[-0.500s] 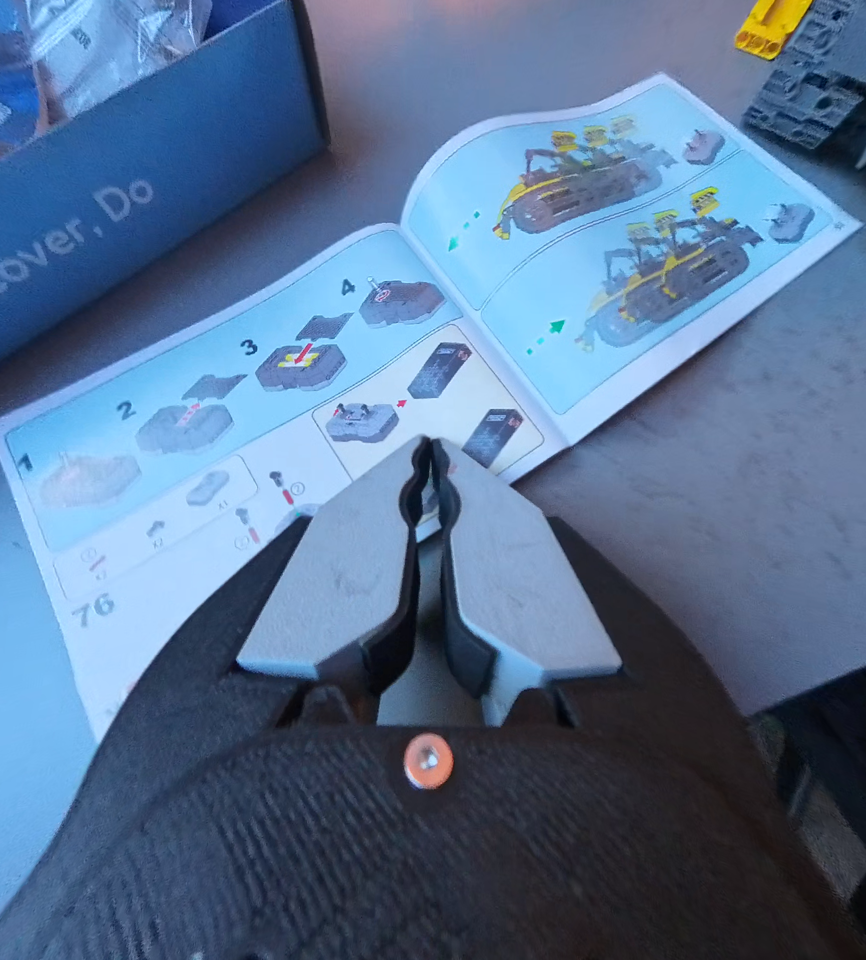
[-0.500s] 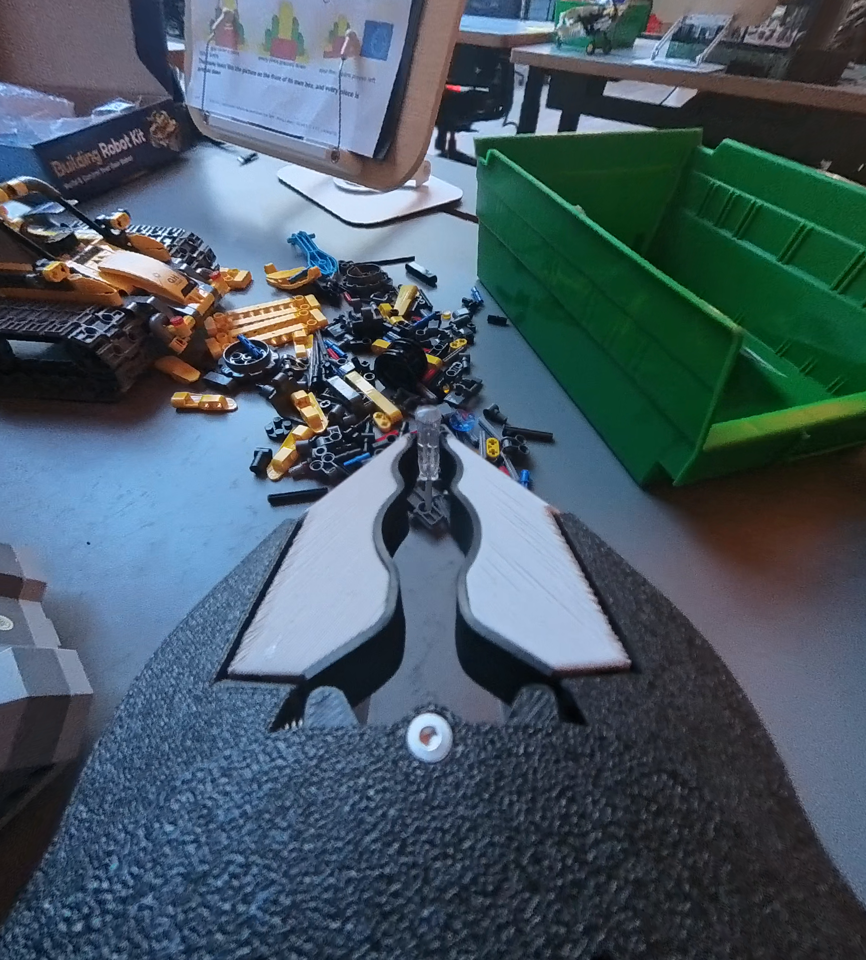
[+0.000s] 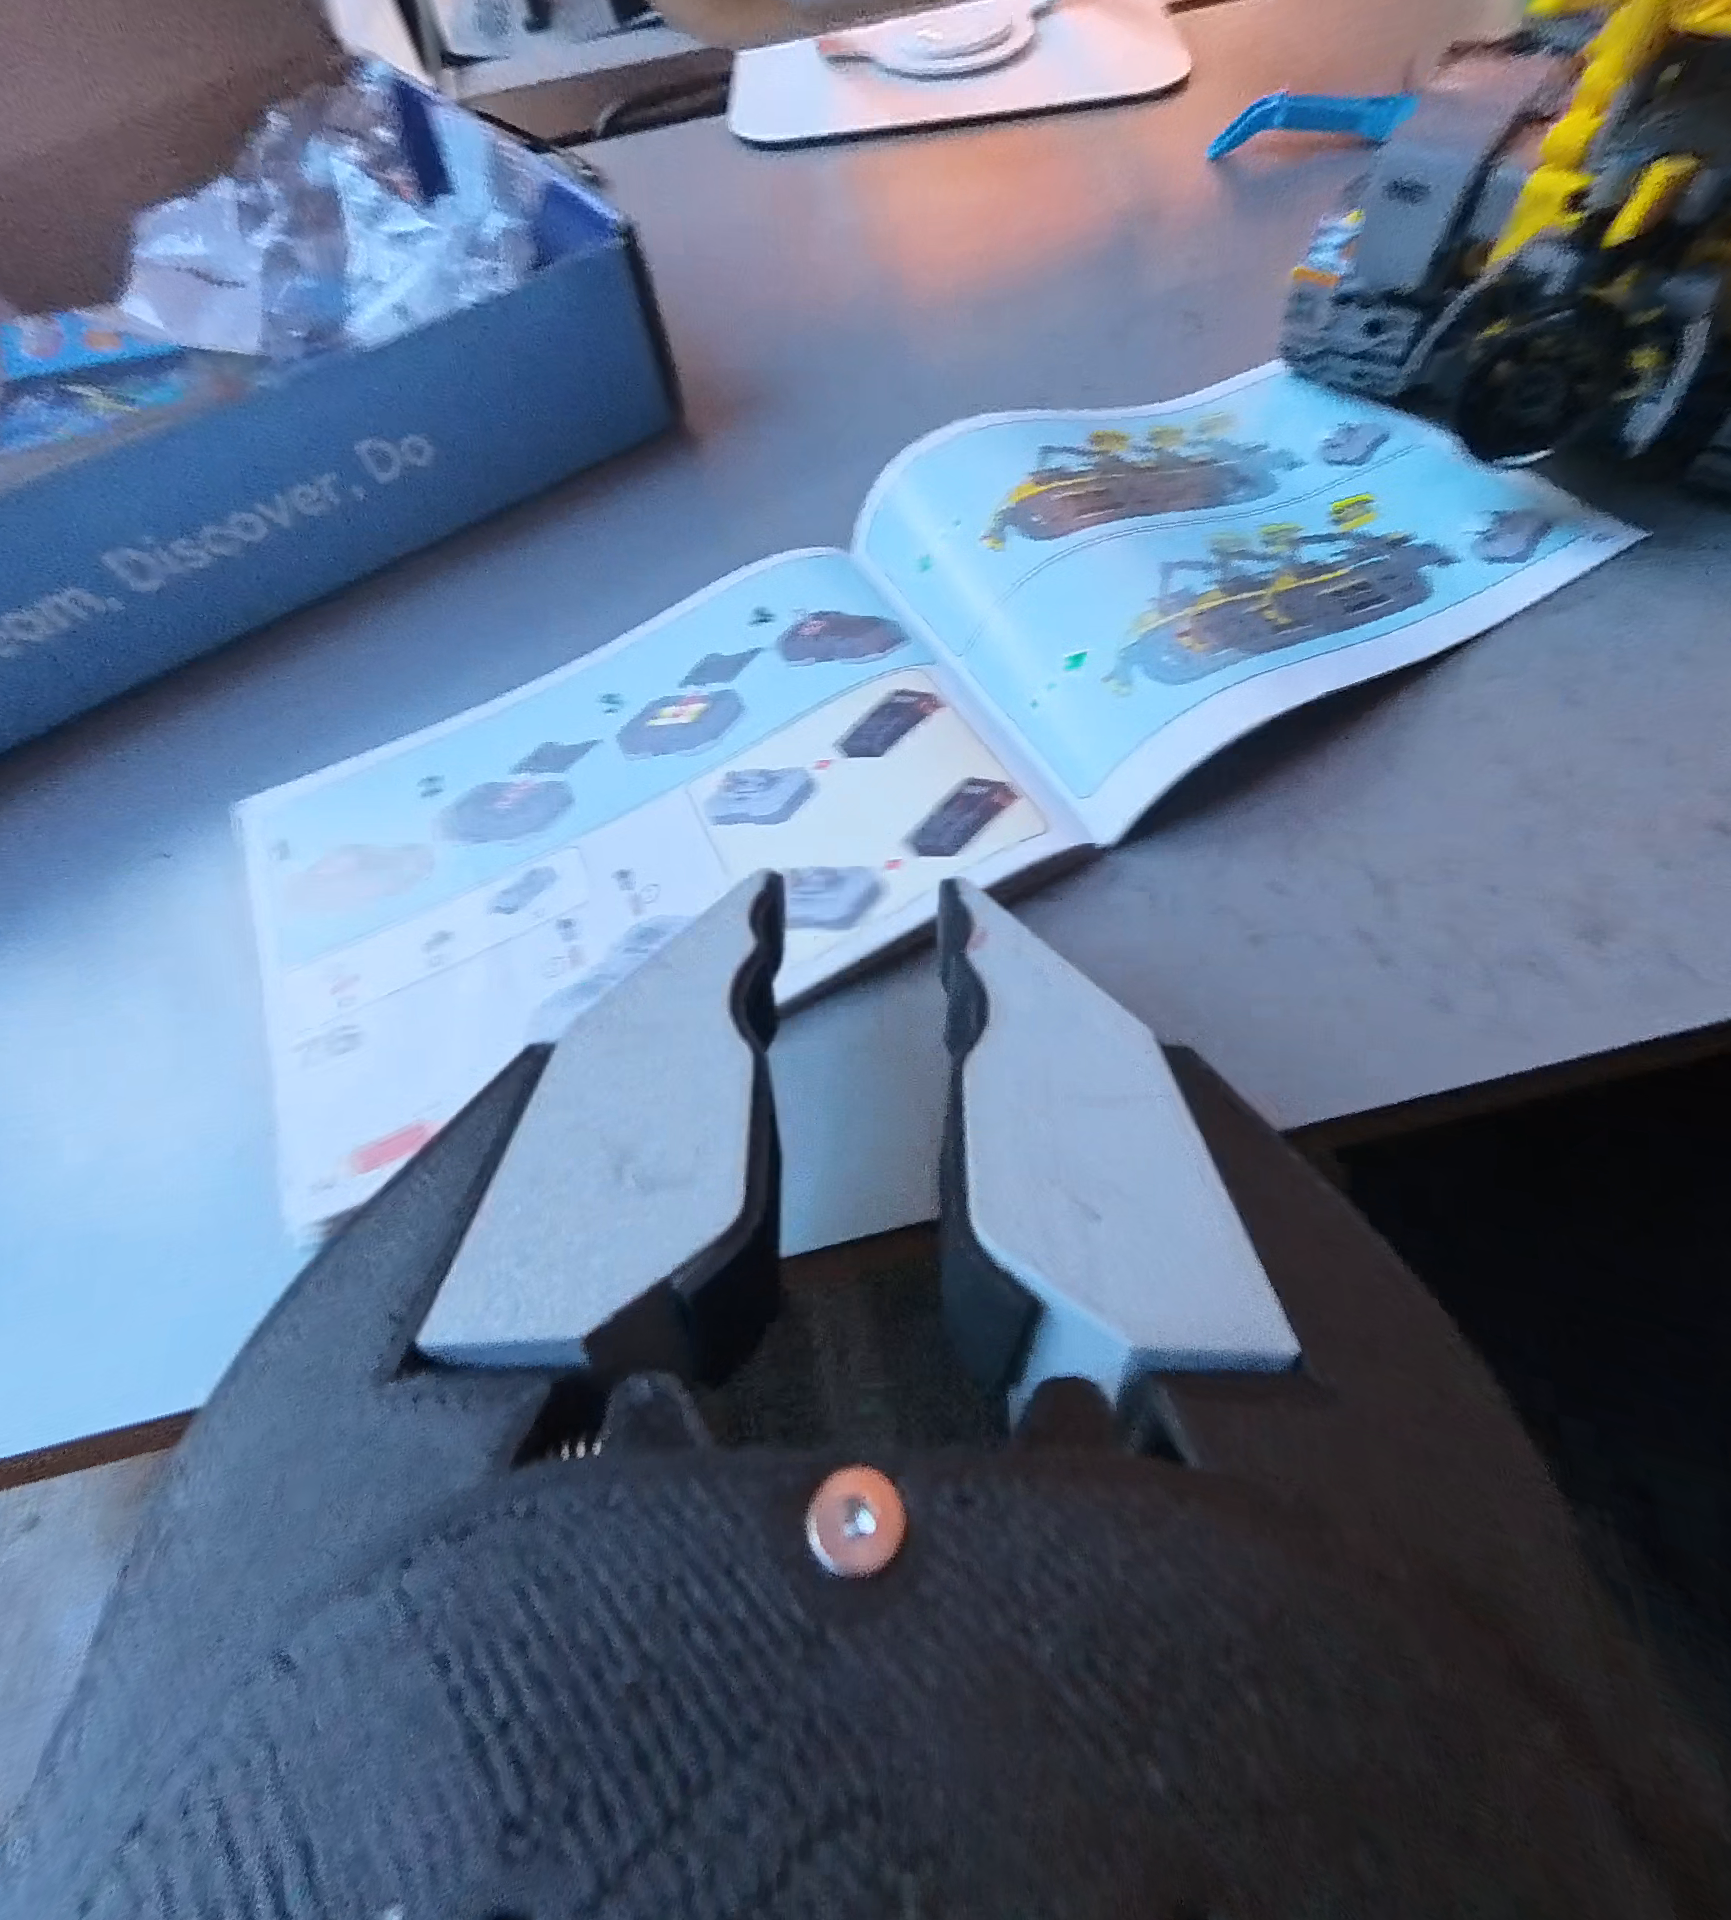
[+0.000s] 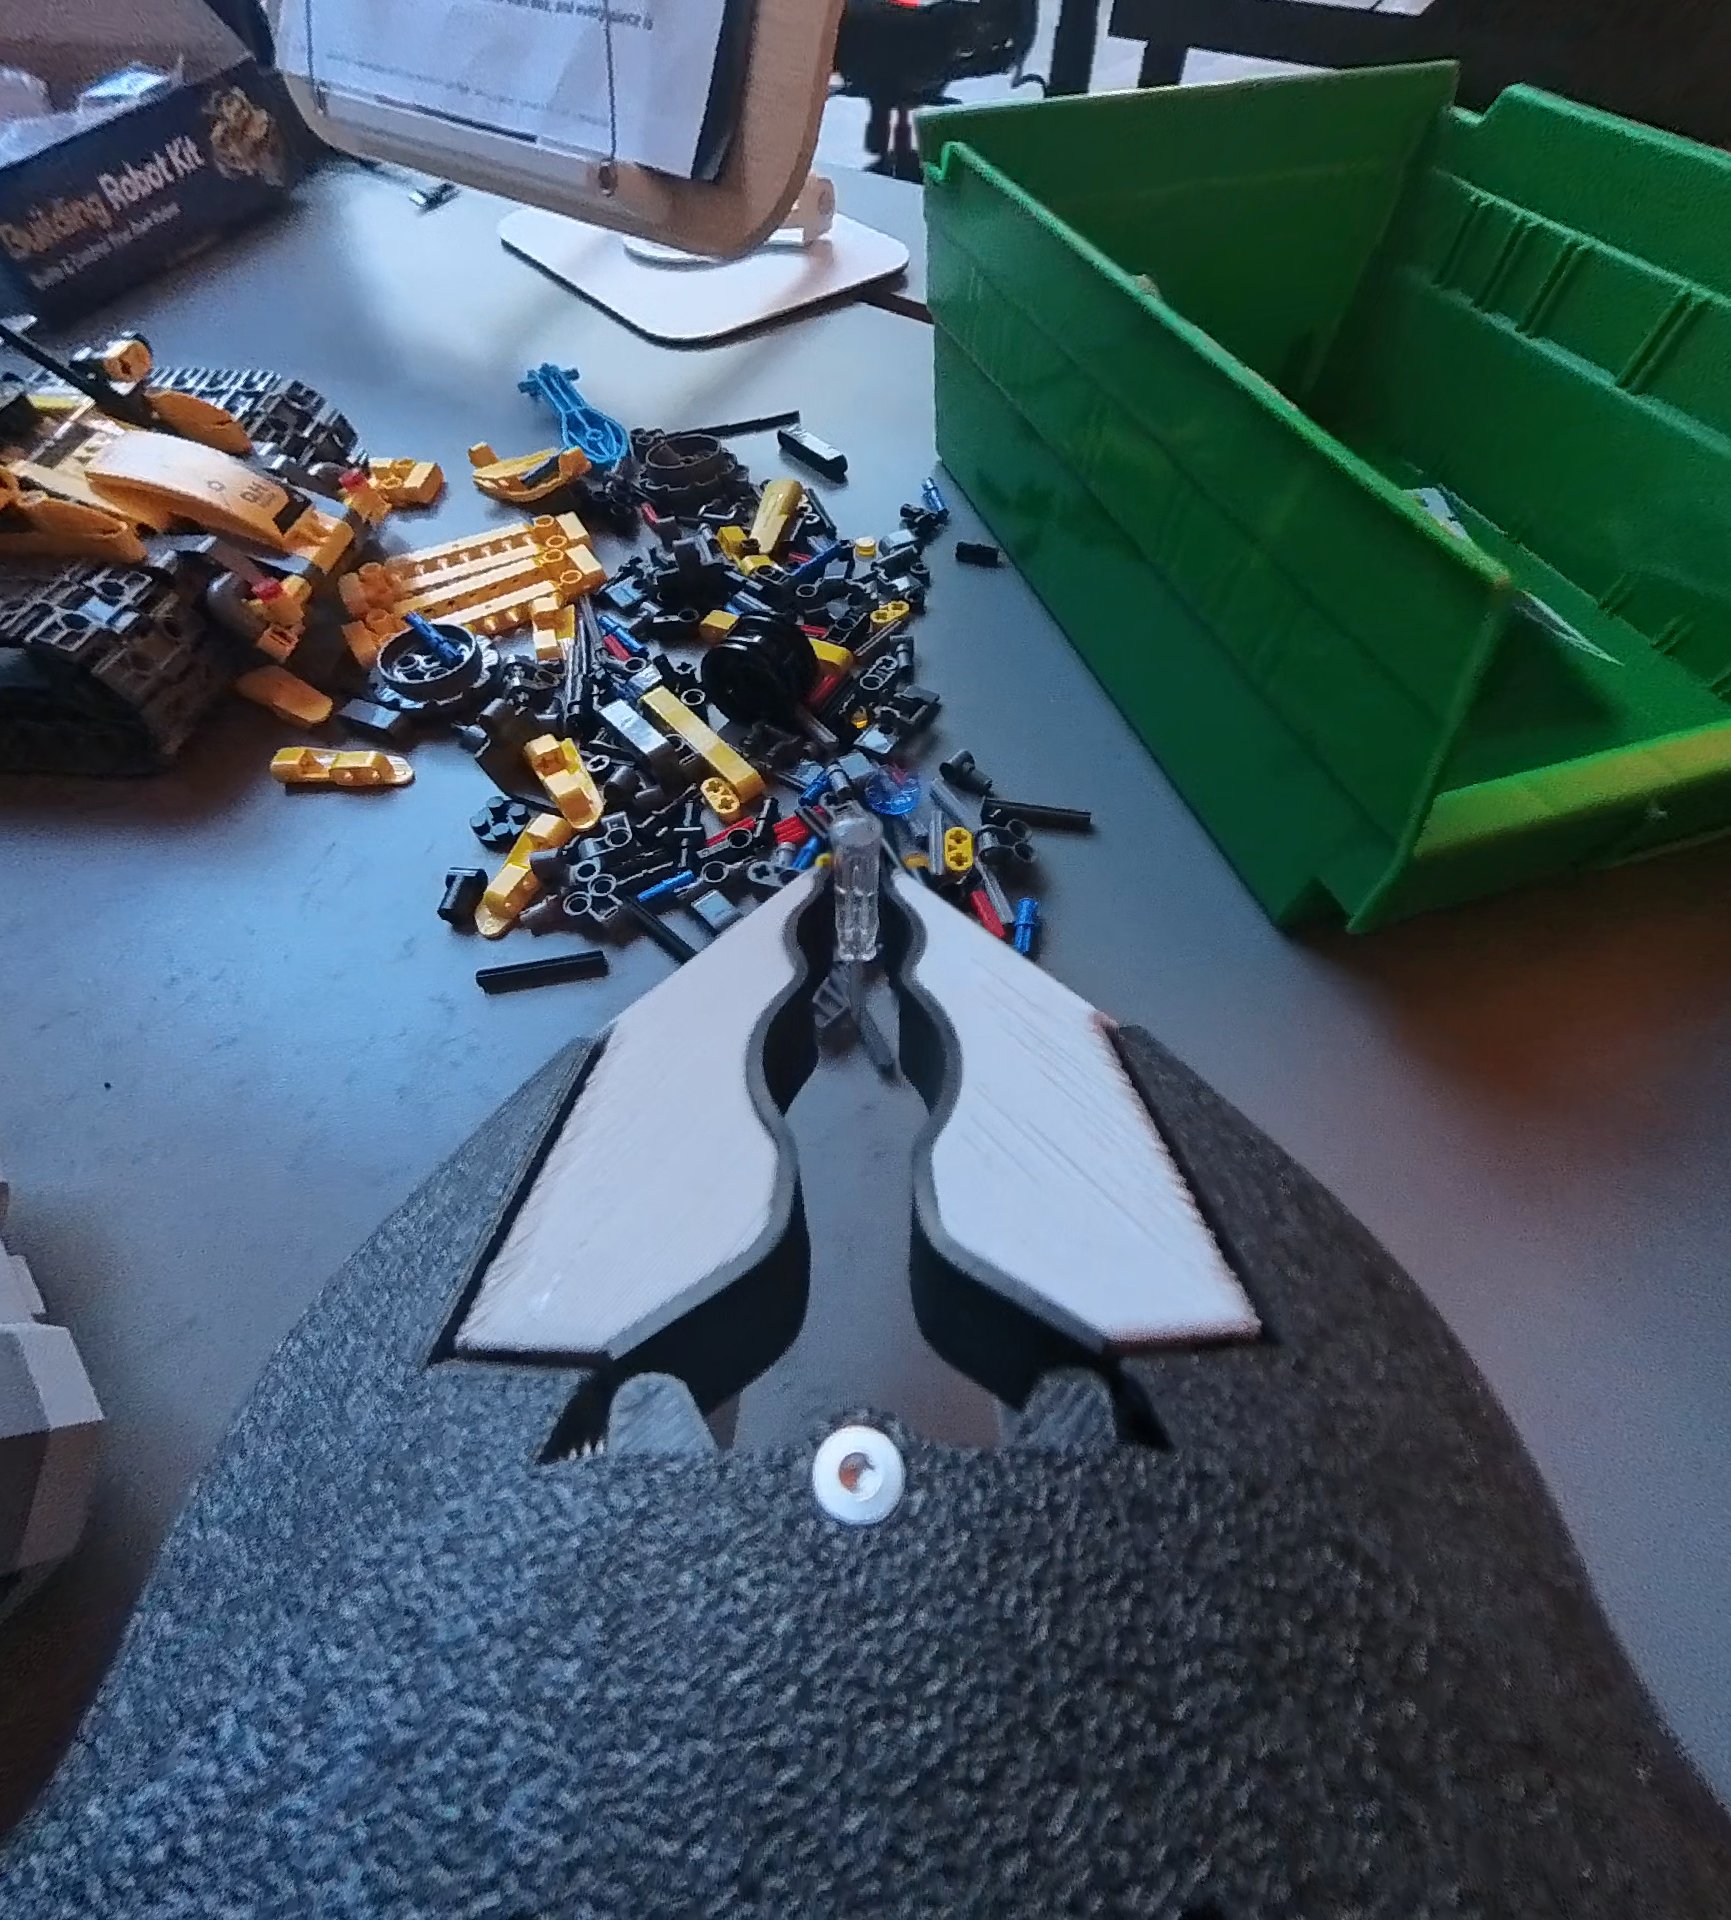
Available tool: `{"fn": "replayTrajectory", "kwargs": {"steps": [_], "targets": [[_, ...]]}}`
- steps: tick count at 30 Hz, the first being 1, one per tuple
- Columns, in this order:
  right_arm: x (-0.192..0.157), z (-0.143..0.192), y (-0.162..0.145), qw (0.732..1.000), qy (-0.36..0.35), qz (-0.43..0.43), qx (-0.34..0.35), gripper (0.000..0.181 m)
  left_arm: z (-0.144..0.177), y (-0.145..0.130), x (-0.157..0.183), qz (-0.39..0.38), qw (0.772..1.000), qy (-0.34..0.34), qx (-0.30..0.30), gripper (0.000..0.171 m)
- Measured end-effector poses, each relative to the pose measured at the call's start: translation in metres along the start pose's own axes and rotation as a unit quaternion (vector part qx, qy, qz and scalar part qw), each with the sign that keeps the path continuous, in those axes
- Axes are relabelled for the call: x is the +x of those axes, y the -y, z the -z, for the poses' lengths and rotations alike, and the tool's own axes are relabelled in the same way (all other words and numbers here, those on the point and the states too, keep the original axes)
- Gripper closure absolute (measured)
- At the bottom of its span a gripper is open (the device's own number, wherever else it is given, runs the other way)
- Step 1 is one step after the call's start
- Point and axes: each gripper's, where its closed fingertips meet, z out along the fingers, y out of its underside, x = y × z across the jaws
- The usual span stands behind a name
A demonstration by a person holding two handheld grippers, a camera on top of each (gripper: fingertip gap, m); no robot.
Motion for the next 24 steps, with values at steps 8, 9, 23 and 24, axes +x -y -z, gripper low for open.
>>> {"fn": "replayTrajectory", "kwargs": {"steps": [8,9,23,24], "targets": [[0.005,0.0,-0.001,1.0,-0.018,-0.001,-0.003,0.174,-0.008,-0.033,-0.092,0.019,0.996,0.005,-0.086,0.169],[0.006,0.0,-0.001,1.0,-0.021,0.0,-0.002,0.174,-0.007,-0.034,-0.09,0.035,0.996,-0.003,-0.082,0.171],[0.005,-0.007,-0.008,0.999,-0.014,0.001,-0.032,0.174,0.034,-0.05,-0.052,0.076,0.995,0.041,-0.044,0.171],[0.005,-0.007,-0.007,0.999,-0.014,0.001,-0.029,0.174,0.035,-0.049,-0.05,0.07,0.996,0.04,-0.045,0.171]]}}
